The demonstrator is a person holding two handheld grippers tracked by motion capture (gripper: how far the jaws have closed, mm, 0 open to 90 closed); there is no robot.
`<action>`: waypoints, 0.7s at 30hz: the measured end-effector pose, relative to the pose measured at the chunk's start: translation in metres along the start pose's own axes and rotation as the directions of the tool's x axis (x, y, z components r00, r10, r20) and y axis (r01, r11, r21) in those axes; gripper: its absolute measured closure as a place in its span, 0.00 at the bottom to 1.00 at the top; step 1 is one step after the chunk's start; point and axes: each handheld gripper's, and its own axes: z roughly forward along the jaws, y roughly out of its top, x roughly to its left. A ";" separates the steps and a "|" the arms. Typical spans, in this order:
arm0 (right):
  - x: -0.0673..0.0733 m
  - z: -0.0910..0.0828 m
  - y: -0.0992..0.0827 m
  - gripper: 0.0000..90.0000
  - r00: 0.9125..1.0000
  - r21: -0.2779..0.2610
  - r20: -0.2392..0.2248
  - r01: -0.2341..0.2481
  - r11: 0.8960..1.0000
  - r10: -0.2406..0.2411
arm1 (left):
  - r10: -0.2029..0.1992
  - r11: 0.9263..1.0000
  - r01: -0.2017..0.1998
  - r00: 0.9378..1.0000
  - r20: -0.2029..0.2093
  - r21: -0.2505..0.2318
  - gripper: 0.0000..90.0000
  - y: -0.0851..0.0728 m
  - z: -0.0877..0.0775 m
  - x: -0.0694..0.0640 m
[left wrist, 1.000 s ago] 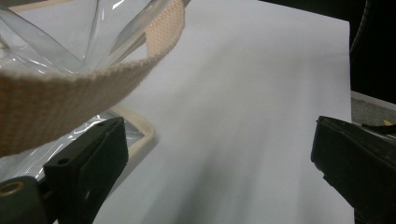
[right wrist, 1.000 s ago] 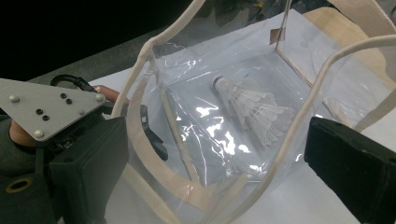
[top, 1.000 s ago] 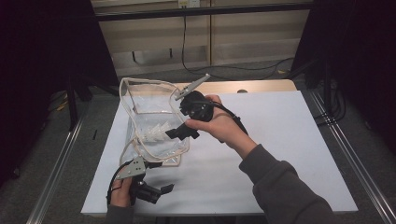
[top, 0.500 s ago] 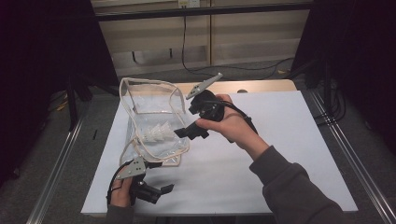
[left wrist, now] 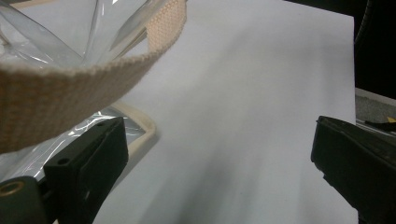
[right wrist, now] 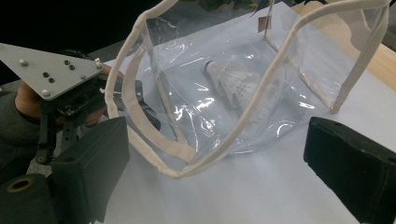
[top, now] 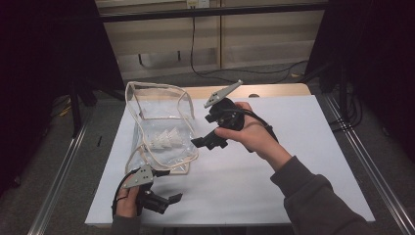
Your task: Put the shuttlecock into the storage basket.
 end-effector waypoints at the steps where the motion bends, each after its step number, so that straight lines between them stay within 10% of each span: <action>1: -0.001 0.000 -0.001 0.07 1.000 -0.001 -0.003 -0.001 1.000 0.001 | 0.000 1.000 0.000 1.000 0.001 0.000 0.04 0.000 0.000 0.000; 21: -0.009 -0.012 -0.037 0.07 1.000 -0.032 -0.005 -0.024 0.999 0.024 | -0.001 1.000 0.001 1.000 -0.001 -0.005 0.04 0.001 -0.001 -0.002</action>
